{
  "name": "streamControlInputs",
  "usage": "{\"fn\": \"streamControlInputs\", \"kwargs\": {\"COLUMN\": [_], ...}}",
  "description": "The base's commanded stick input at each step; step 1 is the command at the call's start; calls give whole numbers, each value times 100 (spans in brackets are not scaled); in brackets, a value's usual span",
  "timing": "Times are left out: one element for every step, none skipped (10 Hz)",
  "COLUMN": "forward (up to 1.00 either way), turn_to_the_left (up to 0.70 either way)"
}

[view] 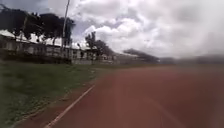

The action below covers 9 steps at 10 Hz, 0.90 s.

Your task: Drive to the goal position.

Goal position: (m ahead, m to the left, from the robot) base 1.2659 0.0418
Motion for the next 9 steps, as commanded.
{"fn": "streamControlInputs", "kwargs": {"forward": [100,100,100,100,100,100,100,100,100], "turn_to_the_left": [0,0,0,0,0,0,0,0,0]}}
